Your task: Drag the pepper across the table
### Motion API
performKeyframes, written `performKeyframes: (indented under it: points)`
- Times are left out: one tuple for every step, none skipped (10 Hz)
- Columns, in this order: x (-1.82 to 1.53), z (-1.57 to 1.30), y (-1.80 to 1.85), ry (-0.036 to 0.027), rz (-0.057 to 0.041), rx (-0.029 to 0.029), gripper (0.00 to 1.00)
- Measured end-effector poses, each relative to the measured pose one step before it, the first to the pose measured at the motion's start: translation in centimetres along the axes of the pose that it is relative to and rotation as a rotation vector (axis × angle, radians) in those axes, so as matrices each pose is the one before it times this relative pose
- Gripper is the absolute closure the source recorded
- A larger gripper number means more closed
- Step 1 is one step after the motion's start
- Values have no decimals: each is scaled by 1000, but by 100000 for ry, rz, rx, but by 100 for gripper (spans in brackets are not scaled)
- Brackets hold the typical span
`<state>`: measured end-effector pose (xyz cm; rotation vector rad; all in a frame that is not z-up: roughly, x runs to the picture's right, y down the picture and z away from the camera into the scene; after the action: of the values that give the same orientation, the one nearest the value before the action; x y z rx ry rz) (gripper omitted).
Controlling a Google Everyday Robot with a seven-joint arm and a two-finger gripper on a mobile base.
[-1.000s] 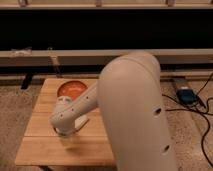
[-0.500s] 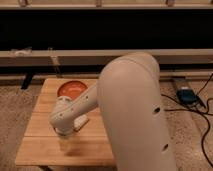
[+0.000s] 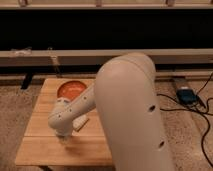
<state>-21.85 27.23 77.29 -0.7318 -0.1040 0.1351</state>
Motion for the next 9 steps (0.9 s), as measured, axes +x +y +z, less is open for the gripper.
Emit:
performKeyframes:
  points:
    - [-92, 110, 91, -27, 77, -352, 55]
    - [-25, 95, 35, 68, 402, -499, 55]
    - [-122, 79, 56, -119, -65, -480, 55]
    - [-55, 29, 20, 3, 41, -334, 55]
    - [-34, 36, 11, 102, 94, -460, 55]
    - [-43, 94, 4, 166, 535, -1653, 49]
    - [179, 2, -40, 565, 494, -619, 42]
    - [62, -20, -11, 436, 701, -795, 30]
    - [-105, 14, 79, 582, 611, -874, 22]
